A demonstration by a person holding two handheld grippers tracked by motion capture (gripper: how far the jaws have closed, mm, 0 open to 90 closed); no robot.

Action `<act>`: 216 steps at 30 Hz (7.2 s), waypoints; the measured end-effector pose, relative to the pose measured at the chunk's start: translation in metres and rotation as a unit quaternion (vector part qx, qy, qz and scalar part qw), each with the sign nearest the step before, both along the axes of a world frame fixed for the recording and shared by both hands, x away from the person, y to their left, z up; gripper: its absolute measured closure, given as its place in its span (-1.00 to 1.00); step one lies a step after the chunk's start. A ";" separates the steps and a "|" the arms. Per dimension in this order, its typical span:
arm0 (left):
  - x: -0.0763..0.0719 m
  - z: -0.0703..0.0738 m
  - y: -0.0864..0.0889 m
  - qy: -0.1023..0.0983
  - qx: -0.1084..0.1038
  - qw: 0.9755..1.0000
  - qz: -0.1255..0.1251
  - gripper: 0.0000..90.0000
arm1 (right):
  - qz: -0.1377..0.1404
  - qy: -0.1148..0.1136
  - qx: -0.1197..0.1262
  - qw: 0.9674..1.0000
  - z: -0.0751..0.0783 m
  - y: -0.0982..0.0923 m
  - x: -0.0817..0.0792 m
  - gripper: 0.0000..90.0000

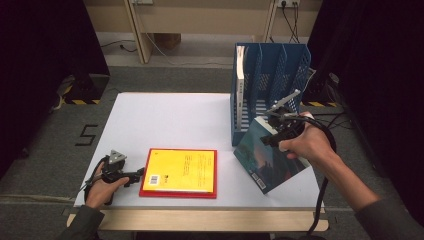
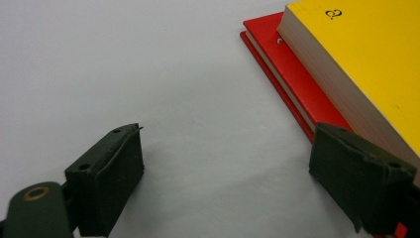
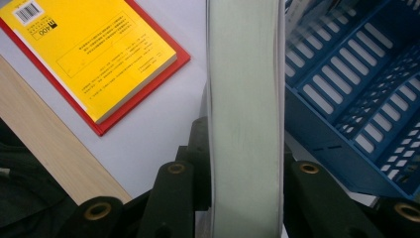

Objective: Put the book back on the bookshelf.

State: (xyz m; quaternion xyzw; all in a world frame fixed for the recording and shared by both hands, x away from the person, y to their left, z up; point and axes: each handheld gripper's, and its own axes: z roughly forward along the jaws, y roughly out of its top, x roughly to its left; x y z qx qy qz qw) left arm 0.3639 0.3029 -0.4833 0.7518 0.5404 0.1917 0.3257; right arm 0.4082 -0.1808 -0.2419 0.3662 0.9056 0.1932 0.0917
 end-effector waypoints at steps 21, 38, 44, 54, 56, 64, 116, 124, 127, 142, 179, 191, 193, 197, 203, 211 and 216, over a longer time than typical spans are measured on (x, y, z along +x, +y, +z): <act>0.000 0.000 0.000 0.000 0.000 1.000 0.000 -0.73 | 0.011 0.029 -0.009 0.999 -0.014 0.031 0.018 0.56; 0.000 0.000 0.000 0.000 0.001 1.000 -0.001 -0.73 | -0.004 0.049 -0.007 0.999 -0.023 0.024 0.020 0.54; 0.000 0.000 0.000 0.000 0.001 1.000 -0.001 -0.73 | 0.016 0.028 -0.022 0.999 -0.021 0.028 0.014 0.62; 0.000 0.000 0.000 0.000 0.001 1.000 -0.001 -0.73 | 0.002 0.012 0.004 1.000 -0.009 0.016 0.008 0.62; 0.000 0.000 0.000 0.000 0.001 1.000 -0.001 -0.73 | -0.007 -0.001 0.015 1.000 -0.002 0.009 0.009 0.62; 0.000 0.000 0.000 0.001 0.001 1.000 0.000 -0.73 | 0.001 -0.004 0.016 1.000 -0.001 0.008 0.010 0.62; 0.000 0.000 0.000 0.002 0.001 1.000 0.000 -0.73 | -0.046 -0.039 0.030 0.998 0.052 -0.019 0.020 0.65; 0.000 0.000 0.000 0.001 0.000 1.000 -0.001 -0.73 | -0.079 -0.079 0.042 0.993 0.076 -0.031 0.038 0.65; 0.000 0.000 0.000 0.001 0.000 1.000 0.000 -0.73 | -0.106 -0.084 0.047 0.990 0.080 -0.040 0.055 0.65; 0.000 0.000 0.000 0.001 0.000 1.000 -0.001 -0.73 | -0.180 -0.094 0.023 0.979 0.075 -0.050 0.127 0.65; 0.000 0.000 0.000 0.000 0.001 1.000 0.000 -0.73 | -0.245 -0.070 0.061 0.965 -0.007 -0.025 0.229 0.62; 0.000 0.000 0.000 0.000 0.001 1.000 -0.001 -0.73 | -0.249 -0.071 0.060 0.964 -0.022 -0.015 0.240 0.59; 0.000 0.000 0.000 -0.001 0.001 1.000 -0.001 -0.73 | -0.253 -0.073 0.069 0.962 -0.023 -0.016 0.240 0.54; 0.000 0.000 0.000 -0.001 0.001 1.000 -0.001 -0.73 | -0.244 -0.077 0.085 0.963 -0.017 -0.020 0.231 0.44; 0.000 0.000 0.000 -0.001 0.001 1.000 -0.001 -0.73 | -0.224 -0.074 0.099 0.967 -0.003 -0.034 0.203 0.30; 0.000 -0.001 -0.001 -0.003 0.004 1.000 0.001 -0.73 | -0.205 -0.071 0.121 0.969 -0.004 -0.052 0.165 0.24; 0.000 -0.001 -0.001 -0.003 0.004 1.000 0.001 -0.74 | -0.185 -0.070 0.119 0.973 -0.012 -0.057 0.149 0.23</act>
